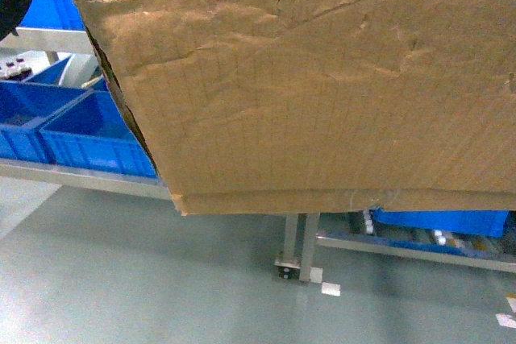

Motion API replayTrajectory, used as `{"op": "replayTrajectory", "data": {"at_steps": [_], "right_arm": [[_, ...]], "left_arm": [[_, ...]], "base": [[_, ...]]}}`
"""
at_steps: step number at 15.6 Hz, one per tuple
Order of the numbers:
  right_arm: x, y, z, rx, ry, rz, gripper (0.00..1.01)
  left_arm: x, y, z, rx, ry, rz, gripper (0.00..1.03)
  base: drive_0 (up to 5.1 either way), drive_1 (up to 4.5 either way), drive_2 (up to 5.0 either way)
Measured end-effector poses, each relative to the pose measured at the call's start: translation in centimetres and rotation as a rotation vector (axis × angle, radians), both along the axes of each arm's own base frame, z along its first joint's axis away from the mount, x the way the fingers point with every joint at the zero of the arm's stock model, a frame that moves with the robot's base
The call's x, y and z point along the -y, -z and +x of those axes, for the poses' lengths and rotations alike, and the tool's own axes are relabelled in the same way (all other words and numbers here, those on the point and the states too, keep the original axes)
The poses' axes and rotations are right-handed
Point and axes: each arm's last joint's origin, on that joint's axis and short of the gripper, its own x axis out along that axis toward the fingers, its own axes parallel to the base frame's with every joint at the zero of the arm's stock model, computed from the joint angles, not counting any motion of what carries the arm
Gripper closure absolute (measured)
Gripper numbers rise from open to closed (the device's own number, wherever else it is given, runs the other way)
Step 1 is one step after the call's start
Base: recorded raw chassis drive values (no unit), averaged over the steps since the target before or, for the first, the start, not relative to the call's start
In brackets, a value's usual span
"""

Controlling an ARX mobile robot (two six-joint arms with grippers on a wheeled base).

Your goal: Sort boxes to right shelf from conveyor

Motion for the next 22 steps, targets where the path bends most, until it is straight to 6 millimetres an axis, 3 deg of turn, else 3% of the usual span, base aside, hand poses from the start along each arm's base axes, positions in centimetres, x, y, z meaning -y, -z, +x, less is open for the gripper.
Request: {"op": "replayTrajectory", "data": {"at_steps": [16,22], "right_arm": [[-0.16,0.06,0.0,-0.003,-0.005,-0.001,0.99],[-0.03,0.1,0.05,-0.003,-0.002,-0.002,0.99]], "left_arm": [[-0.01,0.06,0.03,-0.003,-0.002,0.003,1.01],[0.01,0.13,0.08,-0.004,-0.002,0.012,1.01]], "base": [[4.3,0.11,-4.2],[-0.3,-0.32,-0.3]]}}
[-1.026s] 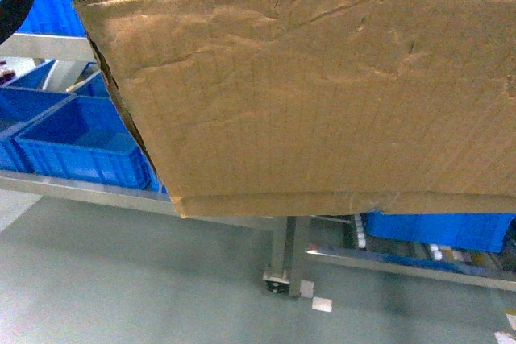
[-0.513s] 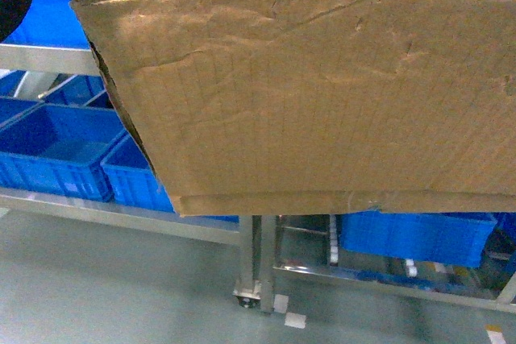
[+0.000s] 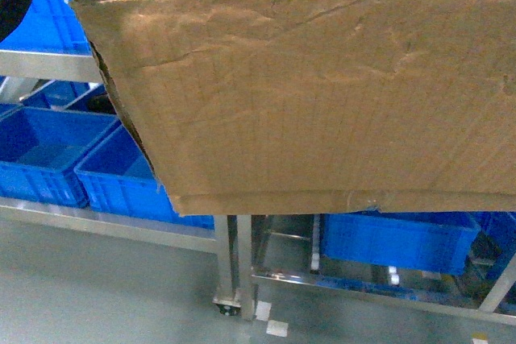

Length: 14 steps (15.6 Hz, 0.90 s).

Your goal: Sort boxes to right shelf from conveyor

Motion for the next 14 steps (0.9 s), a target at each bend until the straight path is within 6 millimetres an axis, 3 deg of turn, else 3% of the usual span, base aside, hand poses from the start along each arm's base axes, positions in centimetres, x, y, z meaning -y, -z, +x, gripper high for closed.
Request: {"op": "replayTrajectory", "data": {"at_steps": [6,11,14], "right_arm": [[0.08,-0.01,-0.01,0.0,0.003,0.0,0.99],[-0.13,-0.06,-0.06,0.001,-0.004,0.0,0.99],[0.05,0.15,0.01,-0.011,0.002,0.0,0.99]], "left_arm": [[0.08,-0.03,-0.03,0.002,0.009,-0.003,1.01],[-0.05,-0.1,-0.07,0.002,0.001,0.0,1.01],[0.09,0.14,0.02,-0.008,0.009,0.003,1.01]], "base": [[-1.2,-1.24,-1.2],[3.0,1.52,-5.1],[0.0,0.0,0.0]]}}
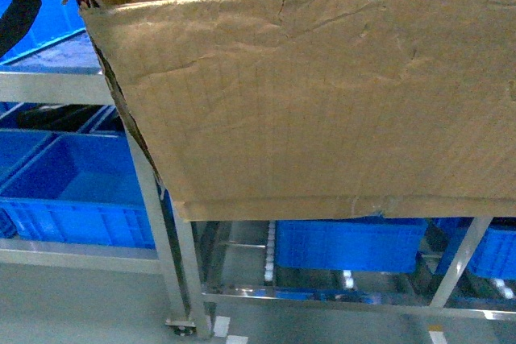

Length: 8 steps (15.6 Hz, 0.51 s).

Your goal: Sort boxes to right shelf from conveyor

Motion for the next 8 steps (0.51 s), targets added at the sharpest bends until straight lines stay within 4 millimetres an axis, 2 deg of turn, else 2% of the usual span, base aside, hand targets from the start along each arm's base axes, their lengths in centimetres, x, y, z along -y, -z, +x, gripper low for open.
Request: {"op": "replayTrajectory", "data": {"at_steps": [2,5,8], "right_arm": [[-0.01,-0.08,0.02,0.009,-0.001,0.0,0.99],[-0.26,-0.1,0.02,0.011,-0.009,0.0,0.99],[0.22,-0.01,0.02,0.002,0.007,0.0,0.99]], "left_arm": [[-0.02,-0.08,0.02,0.007,-0.004,-0.003,1.01],[-0.22,-0.11,0.08,0.007,-0.012,-0.003,1.01],[0.12,-0.11,-0.1,0.007,0.004,-0.003,1.01]], "base": [[0.2,0.17,0.2],[4.9,-2.16,-2.8],[0.0,0.0,0.0]]}}
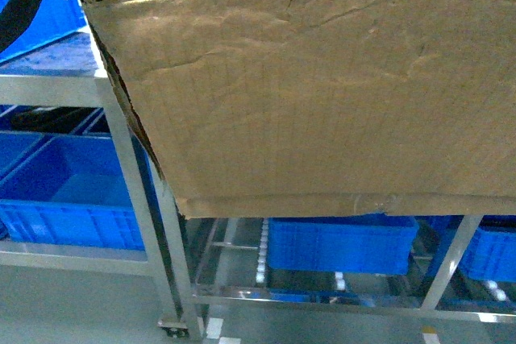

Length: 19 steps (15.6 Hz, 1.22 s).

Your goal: Sort boxes to right shelf from conveyor

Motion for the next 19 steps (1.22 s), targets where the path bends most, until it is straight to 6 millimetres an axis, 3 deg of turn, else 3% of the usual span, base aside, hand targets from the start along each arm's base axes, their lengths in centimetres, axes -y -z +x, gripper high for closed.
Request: {"op": "replayTrajectory", "data": {"at_steps": [19], "right_arm": [[-0.24,0.01,-0.01,0.0,-0.012,0.001,0.99]], "left_arm": [[-0.22,-0.08,0.03,0.0,-0.007,0.001,1.01]], "base": [[0.0,0.04,0.0]]}}
